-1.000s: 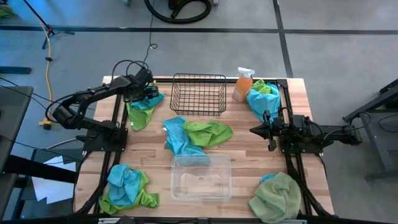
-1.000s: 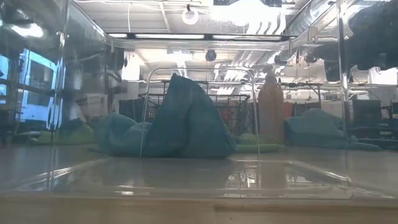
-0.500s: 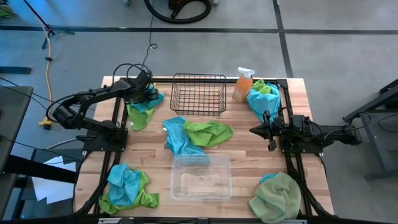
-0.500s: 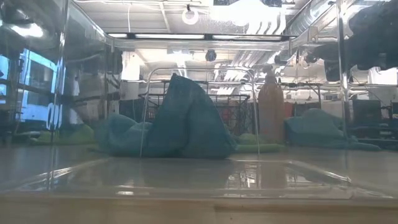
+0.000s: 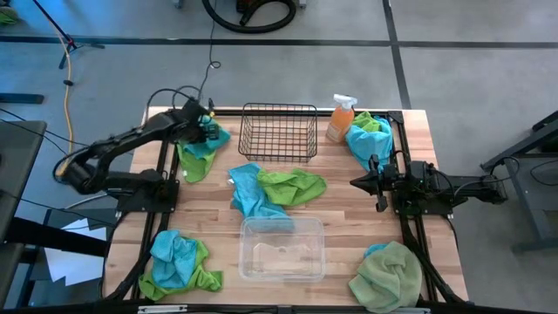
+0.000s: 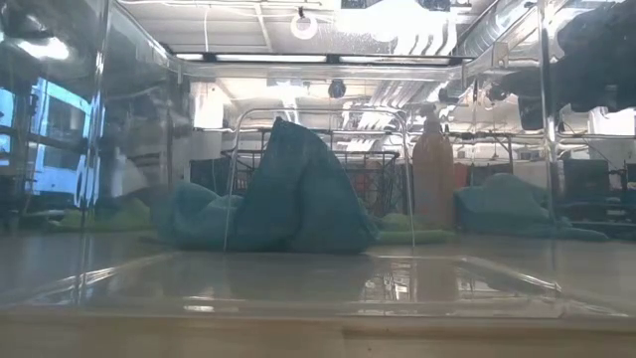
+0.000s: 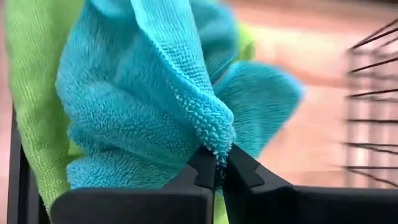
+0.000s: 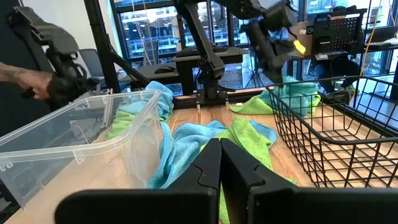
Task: Sort microfiber towel by color & place in baskets
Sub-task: Put the top left blue towel into the transparent bin
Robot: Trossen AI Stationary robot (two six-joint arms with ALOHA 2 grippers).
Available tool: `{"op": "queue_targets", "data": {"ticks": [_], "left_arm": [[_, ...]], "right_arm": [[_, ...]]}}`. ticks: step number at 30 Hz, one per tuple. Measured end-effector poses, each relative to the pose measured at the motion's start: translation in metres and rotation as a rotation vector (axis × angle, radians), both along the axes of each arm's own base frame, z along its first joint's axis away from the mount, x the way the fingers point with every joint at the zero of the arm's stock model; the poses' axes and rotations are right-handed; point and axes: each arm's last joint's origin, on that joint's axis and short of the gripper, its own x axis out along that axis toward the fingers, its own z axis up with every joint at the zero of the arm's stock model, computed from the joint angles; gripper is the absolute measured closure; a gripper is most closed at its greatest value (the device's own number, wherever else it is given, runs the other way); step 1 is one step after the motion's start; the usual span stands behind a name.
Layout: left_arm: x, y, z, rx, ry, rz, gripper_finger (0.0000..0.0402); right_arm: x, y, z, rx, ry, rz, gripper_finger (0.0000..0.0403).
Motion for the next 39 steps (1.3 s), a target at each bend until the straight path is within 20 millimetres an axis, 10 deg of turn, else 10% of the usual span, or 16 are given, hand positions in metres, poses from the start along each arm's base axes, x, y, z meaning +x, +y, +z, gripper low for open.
{"op": "queue_targets", "data": {"ticks": [22,39], "left_arm": [[-0.005,-0.072,0.222,0.975,-0.565,-0.604,0.0401],[0.017,-0.087,0.247,1.038,-0.718,-0.734,0.0401]], "right_arm": [[0.000,0.000,0.000,0.000,0.000,0.000,0.0402],[0.000,0.000,0.000,0.000,0.000,0.000,0.0402]]}}
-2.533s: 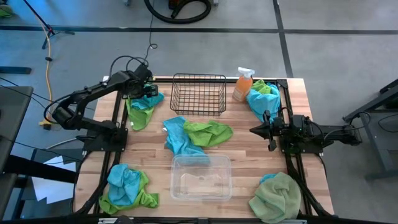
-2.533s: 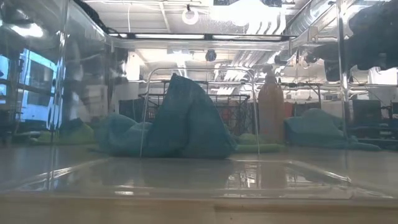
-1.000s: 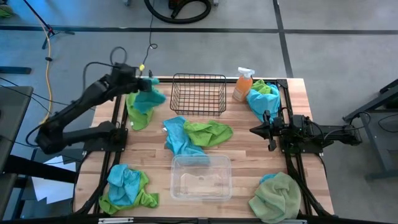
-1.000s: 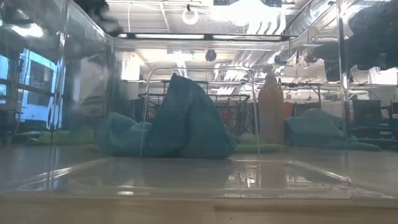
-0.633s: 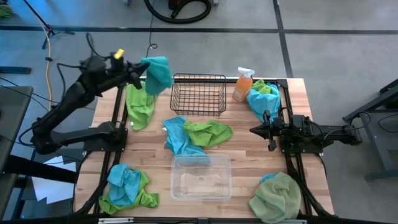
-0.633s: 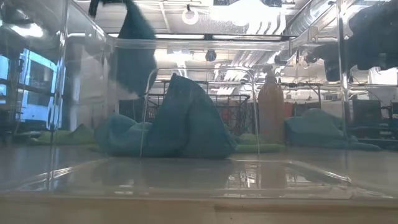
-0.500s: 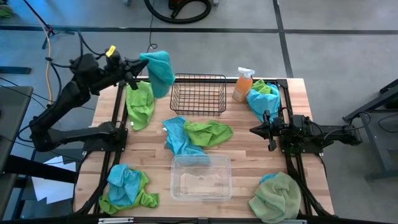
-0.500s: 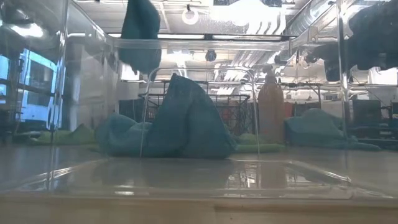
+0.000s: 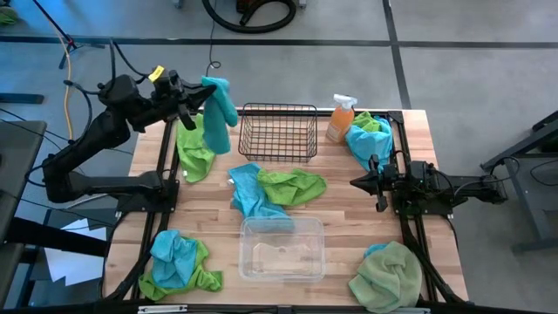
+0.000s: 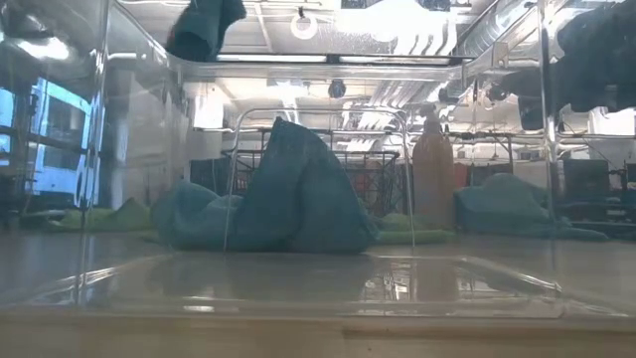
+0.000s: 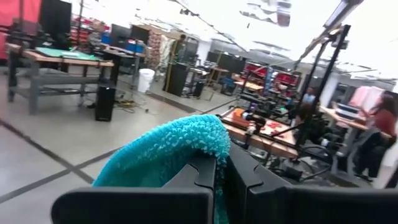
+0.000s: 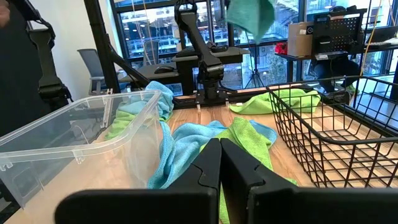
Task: Sort microfiber towel by color & place in baskets
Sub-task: Put the top left blue towel into the transparent bin
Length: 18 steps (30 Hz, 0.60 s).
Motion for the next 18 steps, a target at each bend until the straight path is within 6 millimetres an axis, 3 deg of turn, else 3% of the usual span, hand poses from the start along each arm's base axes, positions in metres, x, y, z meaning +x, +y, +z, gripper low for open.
{"op": "queue_targets", "data": {"ticks": [3,12,18], "left_arm": [[0.008,-0.001,-0.001,0.013,0.012,-0.053,0.0401],[0.021,-0.020,-0.002,0.090,0.020,-0.487,0.0401],[0.025,-0.035,-0.002,0.158,0.026,-0.588,0.0401]], "right_arm": [[0.000,0.000,0.000,0.000,0.000,0.000,0.0402],[0.000,0.000,0.000,0.000,0.000,0.000,0.0402],[0.000,0.000,0.000,0.000,0.000,0.000,0.0402]]}}
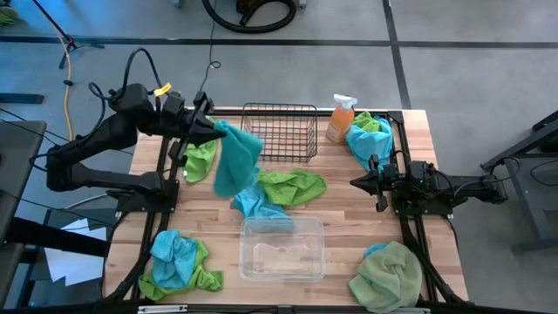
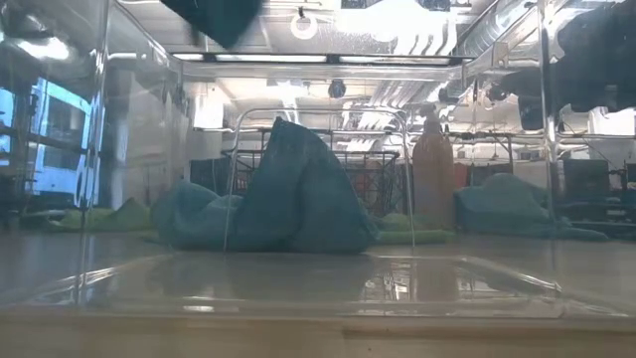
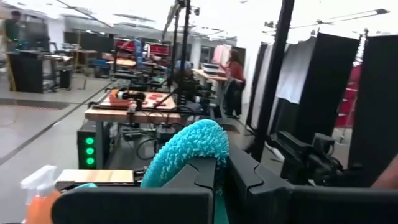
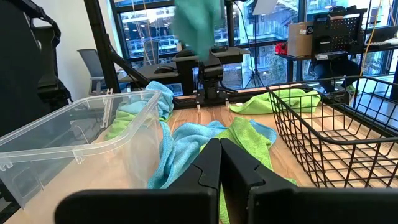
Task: Sort microfiber towel by color & place in baskets
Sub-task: Put the top left blue towel into the transparent bin
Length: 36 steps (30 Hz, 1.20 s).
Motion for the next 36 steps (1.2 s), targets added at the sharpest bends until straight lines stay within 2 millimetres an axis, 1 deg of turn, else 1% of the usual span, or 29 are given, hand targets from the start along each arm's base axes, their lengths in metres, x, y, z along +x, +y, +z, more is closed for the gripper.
{"op": "queue_targets", "data": {"ticks": [6,11,16,19,21,24,27,32,36], "left_arm": [[0.001,-0.005,0.000,0.038,-0.007,-0.023,0.0401],[0.001,-0.008,0.000,0.047,-0.006,-0.091,0.0401],[0.001,-0.012,0.000,0.046,-0.008,-0.109,0.0401],[0.007,-0.014,0.000,0.030,-0.015,-0.106,0.0401],[0.016,-0.018,-0.001,-0.002,-0.018,-0.123,0.0401],[0.041,-0.028,-0.006,-0.055,-0.015,-0.150,0.0401],[0.068,-0.041,-0.013,-0.052,0.010,-0.174,0.0401],[0.104,-0.069,-0.013,-0.036,0.040,-0.200,0.0401],[0.123,-0.098,-0.010,-0.036,0.055,-0.262,0.0401]], "right_arm": [[0.000,0.000,0.000,0.000,0.000,0.000,0.0402],[0.000,0.000,0.000,0.000,0.000,0.000,0.0402],[0.000,0.000,0.000,0.000,0.000,0.000,0.0402],[0.000,0.000,0.000,0.000,0.000,0.000,0.0402],[0.000,0.000,0.000,0.000,0.000,0.000,0.0402],[0.000,0.000,0.000,0.000,0.000,0.000,0.0402],[0.000,0.000,0.000,0.000,0.000,0.000,0.0402],[0.000,0.000,0.000,0.000,0.000,0.000,0.0402],[0.000,0.000,0.000,0.000,0.000,0.000,0.0402]]}}
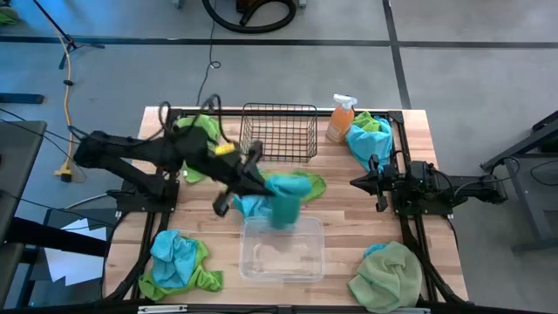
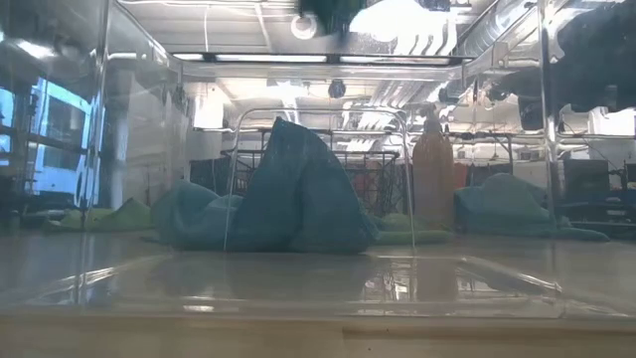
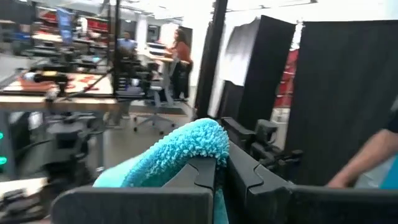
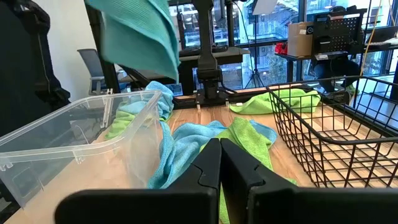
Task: Sort microfiber towel by color & place in baskets
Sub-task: Put the top left blue towel into the transparent bin
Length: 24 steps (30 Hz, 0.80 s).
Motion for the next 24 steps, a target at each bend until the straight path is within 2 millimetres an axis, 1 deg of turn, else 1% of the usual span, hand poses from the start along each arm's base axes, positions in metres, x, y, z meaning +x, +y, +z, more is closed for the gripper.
{"op": "queue_targets", "data": {"ticks": [5,9,11,14,17,22,24], "left_arm": [[0.015,-0.034,-0.002,-0.005,0.021,-0.023,0.0401],[0.019,-0.056,-0.011,-0.036,0.098,-0.041,0.0401],[0.022,-0.064,-0.018,-0.025,0.138,-0.007,0.0401],[0.028,-0.070,-0.033,0.027,0.210,0.079,0.0401],[0.039,-0.071,-0.047,0.047,0.257,0.143,0.0401],[0.055,-0.075,-0.070,0.080,0.334,0.158,0.0401],[0.058,-0.077,-0.079,0.101,0.389,0.120,0.0401]], "right_arm": [[0.000,0.000,0.000,0.000,0.000,0.000,0.0402],[0.000,0.000,0.000,0.000,0.000,0.000,0.0402],[0.000,0.000,0.000,0.000,0.001,0.000,0.0402],[0.000,0.000,0.000,0.000,0.000,0.000,0.0402],[0.000,0.000,0.000,0.000,0.000,0.000,0.0402],[0.000,0.000,0.000,0.000,0.000,0.000,0.0402],[0.000,0.000,0.000,0.000,0.000,0.000,0.0402]]}}
